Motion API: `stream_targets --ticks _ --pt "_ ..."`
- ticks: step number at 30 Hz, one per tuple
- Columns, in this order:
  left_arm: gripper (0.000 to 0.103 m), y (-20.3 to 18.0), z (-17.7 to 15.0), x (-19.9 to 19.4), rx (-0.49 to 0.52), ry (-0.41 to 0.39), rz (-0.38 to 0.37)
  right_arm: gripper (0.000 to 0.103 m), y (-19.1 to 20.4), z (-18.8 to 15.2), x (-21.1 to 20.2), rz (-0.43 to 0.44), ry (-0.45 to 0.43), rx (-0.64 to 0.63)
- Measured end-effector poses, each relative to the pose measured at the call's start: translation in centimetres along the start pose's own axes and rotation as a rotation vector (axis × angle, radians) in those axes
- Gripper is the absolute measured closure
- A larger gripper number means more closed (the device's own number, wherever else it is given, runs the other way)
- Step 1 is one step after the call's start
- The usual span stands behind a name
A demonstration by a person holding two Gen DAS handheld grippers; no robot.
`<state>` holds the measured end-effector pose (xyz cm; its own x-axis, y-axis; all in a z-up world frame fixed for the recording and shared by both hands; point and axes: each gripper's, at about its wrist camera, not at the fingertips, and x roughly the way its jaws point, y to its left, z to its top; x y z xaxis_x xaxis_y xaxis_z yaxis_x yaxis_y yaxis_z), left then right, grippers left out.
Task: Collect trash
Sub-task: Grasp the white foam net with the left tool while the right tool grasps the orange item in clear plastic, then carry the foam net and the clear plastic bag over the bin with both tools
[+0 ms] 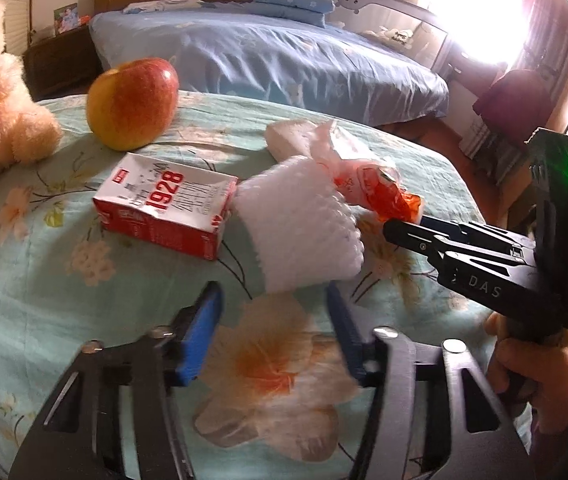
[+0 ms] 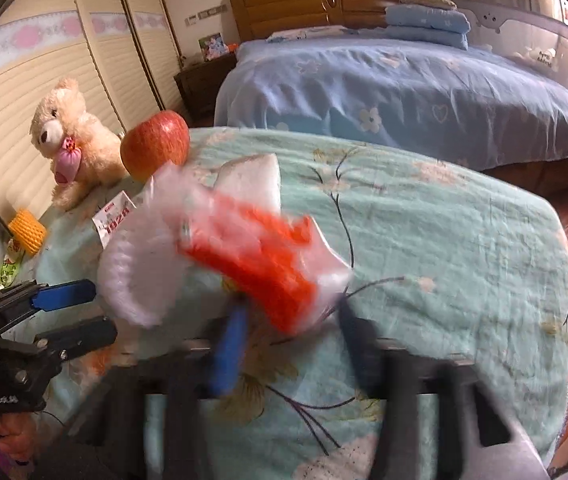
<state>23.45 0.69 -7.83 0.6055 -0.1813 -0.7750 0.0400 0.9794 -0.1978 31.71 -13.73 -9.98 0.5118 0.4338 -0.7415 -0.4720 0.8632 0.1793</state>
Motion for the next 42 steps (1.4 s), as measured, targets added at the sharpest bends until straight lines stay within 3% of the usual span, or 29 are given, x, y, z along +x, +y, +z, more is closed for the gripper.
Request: stream_targets --ticks 2,10,12,13,14,17,21,22,23,26,29,42 --pt "0.073 0.0 -0.1 0.0 0.003 0.003 -0.007 0.078 -0.1 -0.3 -0.2 0.003 -0.008 0.010" --pt "0.073 -0.2 -0.6 -0.9 0.001 -0.004 -0.020 0.085 -0.4 -2.3 -2.5 0.006 -0.039 0.082" --pt "0.059 -0.4 -0.6 -0.9 0.004 -0.005 -0.013 0.085 -0.6 -2.8 -3.0 -0.004 -0.046 0.102" --pt "0.038 -0.4 -0.5 -0.9 -0.004 -0.004 -0.006 0.085 -0.8 -3.1 -3.3 -0.009 -0.048 0.115" --pt "0.026 -0.4 -0.5 -0.9 -0.016 -0.005 0.000 0.085 -1.1 -3.4 -3.7 -0.012 -0.049 0.133" --pt "0.026 -0.7 0.0 -0.9 -0.037 -0.022 -0.021 0.085 -1.6 -4.1 -4.8 -0.022 -0.059 0.169" --pt "0.027 -2.0 0.7 0.2 -0.021 -0.032 0.023 0.085 -1.9 -5.1 -6.1 -0.028 -0.077 0.206" --pt "0.034 -2.2 0.8 0.7 -0.016 -0.027 0.030 0.085 -2.0 -5.2 -6.3 -0.028 -0.080 0.211" --pt "0.049 -2.3 0.9 1.1 -0.011 -0.021 0.034 0.085 -2.0 -5.5 -6.5 -0.029 -0.082 0.217" --pt "0.068 -2.4 0.9 2.1 0.001 0.003 0.022 0.085 -2.0 -6.0 -7.0 -0.024 -0.086 0.232" --pt "0.079 -2.5 0.6 1.8 0.019 -0.013 0.019 0.085 -2.0 -6.5 -7.4 -0.024 -0.093 0.241" --pt "0.083 -5.2 -2.4 -1.9 0.066 -0.028 -0.079 0.085 -2.7 -9.4 -11.0 -0.052 -0.136 0.306"
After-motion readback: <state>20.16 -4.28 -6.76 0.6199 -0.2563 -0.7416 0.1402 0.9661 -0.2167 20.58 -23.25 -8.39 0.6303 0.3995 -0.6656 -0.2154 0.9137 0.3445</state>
